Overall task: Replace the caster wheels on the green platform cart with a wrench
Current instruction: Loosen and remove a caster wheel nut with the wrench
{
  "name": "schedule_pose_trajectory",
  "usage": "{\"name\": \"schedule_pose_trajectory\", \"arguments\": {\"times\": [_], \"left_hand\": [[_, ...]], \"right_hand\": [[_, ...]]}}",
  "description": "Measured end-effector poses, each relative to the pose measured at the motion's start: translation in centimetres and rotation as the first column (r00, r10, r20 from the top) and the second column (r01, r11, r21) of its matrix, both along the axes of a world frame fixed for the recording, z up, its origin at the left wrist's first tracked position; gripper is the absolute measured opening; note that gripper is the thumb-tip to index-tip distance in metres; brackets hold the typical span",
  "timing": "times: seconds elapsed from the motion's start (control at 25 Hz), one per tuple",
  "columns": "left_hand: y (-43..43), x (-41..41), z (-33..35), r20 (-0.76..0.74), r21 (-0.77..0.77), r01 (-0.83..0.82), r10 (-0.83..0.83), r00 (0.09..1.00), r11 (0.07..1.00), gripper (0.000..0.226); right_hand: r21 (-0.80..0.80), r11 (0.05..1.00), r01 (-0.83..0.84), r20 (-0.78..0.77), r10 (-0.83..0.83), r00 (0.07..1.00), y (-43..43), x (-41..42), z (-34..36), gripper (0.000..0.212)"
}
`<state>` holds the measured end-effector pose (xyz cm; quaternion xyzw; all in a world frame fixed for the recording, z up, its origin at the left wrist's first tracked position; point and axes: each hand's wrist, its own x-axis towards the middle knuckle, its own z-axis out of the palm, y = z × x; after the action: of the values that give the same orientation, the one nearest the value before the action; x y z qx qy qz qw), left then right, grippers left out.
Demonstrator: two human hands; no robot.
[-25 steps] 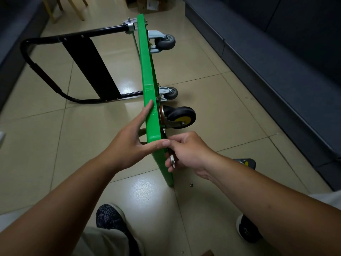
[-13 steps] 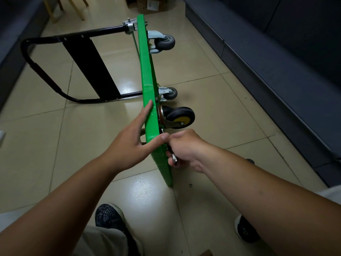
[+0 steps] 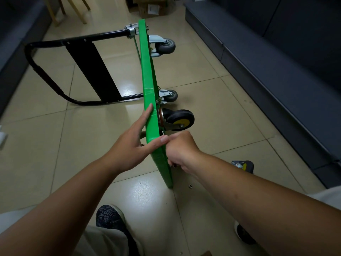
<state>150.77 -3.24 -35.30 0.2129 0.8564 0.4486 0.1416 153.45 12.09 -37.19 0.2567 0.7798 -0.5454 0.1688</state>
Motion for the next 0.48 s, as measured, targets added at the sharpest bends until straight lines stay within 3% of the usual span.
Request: {"name": "schedule_pose_trajectory", "arguments": {"times": [0.12,0.2,0.32,0.48], "left_hand": [[0.2,0.1,-0.1,0.033,0.021,0.007,-0.008,0.999,1.0,0.097],[0.3,0.1,0.0,0.033,0.025,-0.003,0.002,0.999,1.0,0.098],[0.3,-0.1,-0.1,0.036,0.014,-0.013,0.012,0.999,1.0,0.1],[0.2,-0.3,-0.3,0.033,0.03,-0.025,0.024,0.999,0.999,0.101]], "right_hand": [[0.224,0.97,-0.091,-0.265,0.15,0.952,0.5,2.0,-2.6,0.025],[0.263,0.961,-0.086,-0.368,0.183,0.912,0.5,3.8,-5.4,0.031],[0.283,0.957,-0.061,-0.45,0.189,0.873,1.4,3.9,-10.1,0.042],[0.42,0.904,-0.079,-0.472,0.292,0.831,2.9,2.9,-14.8,0.04]]}}
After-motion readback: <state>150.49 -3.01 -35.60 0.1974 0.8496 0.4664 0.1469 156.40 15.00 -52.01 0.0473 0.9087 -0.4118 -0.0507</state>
